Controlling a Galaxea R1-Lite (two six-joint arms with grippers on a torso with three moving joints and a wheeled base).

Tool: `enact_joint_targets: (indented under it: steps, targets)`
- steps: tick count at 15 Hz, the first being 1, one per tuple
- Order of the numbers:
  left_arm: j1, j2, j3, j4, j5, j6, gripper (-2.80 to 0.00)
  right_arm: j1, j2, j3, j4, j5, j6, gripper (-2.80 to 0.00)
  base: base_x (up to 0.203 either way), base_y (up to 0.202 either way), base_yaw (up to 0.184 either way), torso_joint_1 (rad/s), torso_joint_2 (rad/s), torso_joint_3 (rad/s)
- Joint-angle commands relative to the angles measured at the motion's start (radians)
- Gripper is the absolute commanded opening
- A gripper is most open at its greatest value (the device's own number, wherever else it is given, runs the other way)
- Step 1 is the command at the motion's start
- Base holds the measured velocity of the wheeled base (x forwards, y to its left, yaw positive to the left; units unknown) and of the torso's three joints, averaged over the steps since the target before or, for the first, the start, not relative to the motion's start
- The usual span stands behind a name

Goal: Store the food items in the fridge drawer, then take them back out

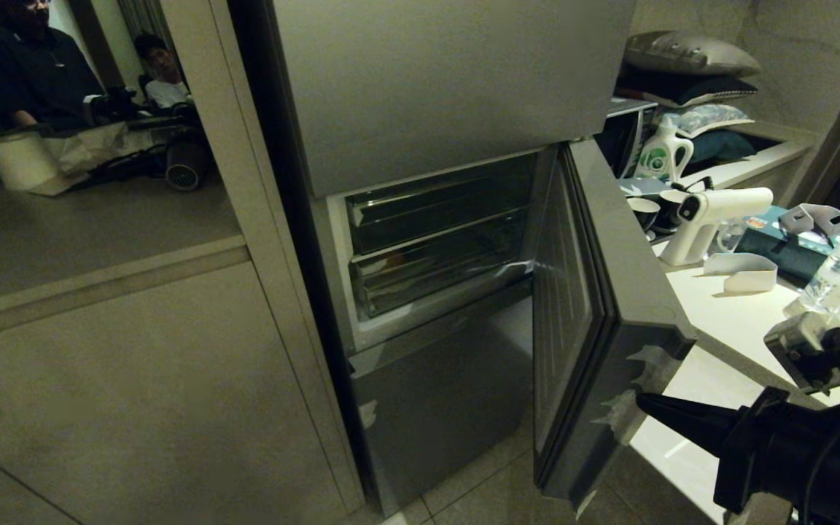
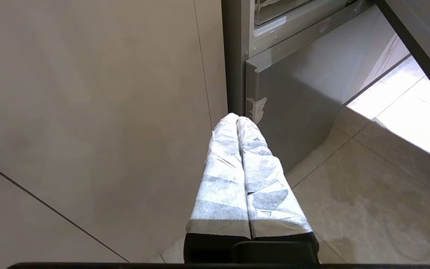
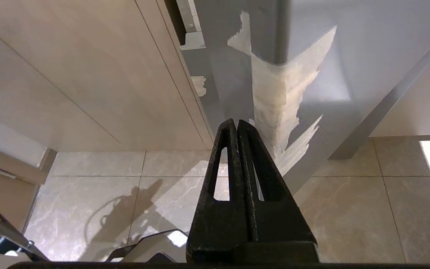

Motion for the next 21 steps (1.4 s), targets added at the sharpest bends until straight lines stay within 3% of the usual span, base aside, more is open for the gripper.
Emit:
enact_joint_targets:
  steps: [1, 10, 16, 18, 21]
  targets:
    - [0.0, 0.0, 0.0, 0.0, 0.0, 0.001, -2.8, -0.003, -0.004, -0.001, -0.005, -0.008, 0.001, -2.8, 0.0, 0.0, 0.0, 0.0, 0.0, 0.0]
    - [0.0, 0.0, -0.001, 0.0, 0.0, 0.001, -2.8, -0.018, -0.171, 0.078, 0.004, -0.106, 0.0, -2.8, 0.0, 0.0, 0.0, 0.0, 0.0, 0.0]
    - [0.0, 0.0, 0.0, 0.0, 0.0, 0.001, -2.8, -0.148, -0.332, 0.163, 0.003, -0.199, 0.041, -2.8, 0.0, 0.0, 0.0, 0.0, 0.0, 0.0]
    - [0.0, 0.0, 0.0, 0.0, 0.001, 0.001, -2.8, -0.144, -0.371, 0.157, -0.002, -0.266, 0.04, -2.8, 0.0, 0.0, 0.0, 0.0, 0.0, 0.0]
    - [0.0, 0.0, 0.0, 0.0, 0.0, 0.001, -2.8, -0.041, -0.387, 0.14, 0.008, -0.222, 0.034, -2.8, 0.0, 0.0, 0.0, 0.0, 0.0, 0.0]
